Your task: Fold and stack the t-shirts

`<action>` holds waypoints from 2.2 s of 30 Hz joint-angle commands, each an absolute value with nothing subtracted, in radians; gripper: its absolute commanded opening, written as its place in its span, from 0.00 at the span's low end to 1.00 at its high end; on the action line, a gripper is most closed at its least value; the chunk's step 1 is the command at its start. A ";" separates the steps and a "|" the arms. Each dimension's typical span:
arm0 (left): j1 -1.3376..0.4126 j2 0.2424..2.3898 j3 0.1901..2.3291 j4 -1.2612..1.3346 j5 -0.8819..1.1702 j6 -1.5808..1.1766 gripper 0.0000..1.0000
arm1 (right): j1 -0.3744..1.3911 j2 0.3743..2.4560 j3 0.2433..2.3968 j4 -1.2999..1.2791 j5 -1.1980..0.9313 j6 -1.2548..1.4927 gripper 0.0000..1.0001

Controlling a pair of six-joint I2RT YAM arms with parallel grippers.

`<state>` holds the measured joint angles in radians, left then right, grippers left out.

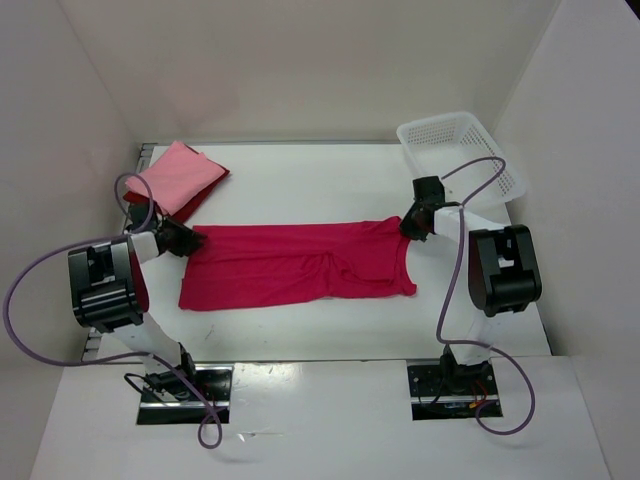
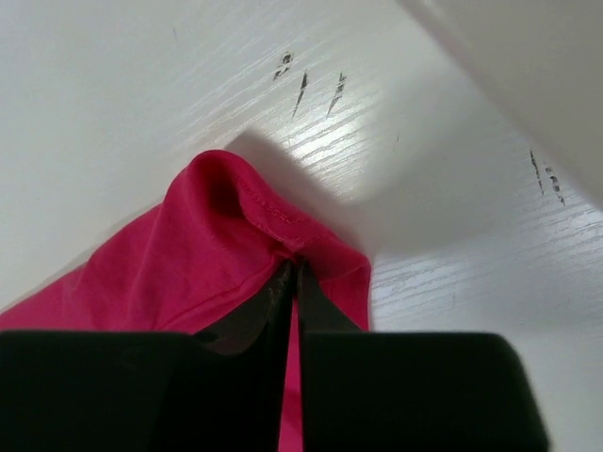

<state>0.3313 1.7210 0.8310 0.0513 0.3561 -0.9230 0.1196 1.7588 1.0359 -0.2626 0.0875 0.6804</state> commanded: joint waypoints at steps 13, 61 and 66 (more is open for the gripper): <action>0.203 1.489 0.916 -0.063 0.285 -0.752 0.36 | 0.179 1.514 1.029 -0.350 -0.021 0.652 0.22; -0.011 1.508 1.152 -0.233 0.328 -0.597 0.10 | 0.606 1.668 1.400 -0.243 -0.192 0.735 0.01; -0.011 1.549 1.120 -0.204 0.350 -0.588 0.10 | 0.799 1.672 1.140 -0.076 -0.206 0.885 0.36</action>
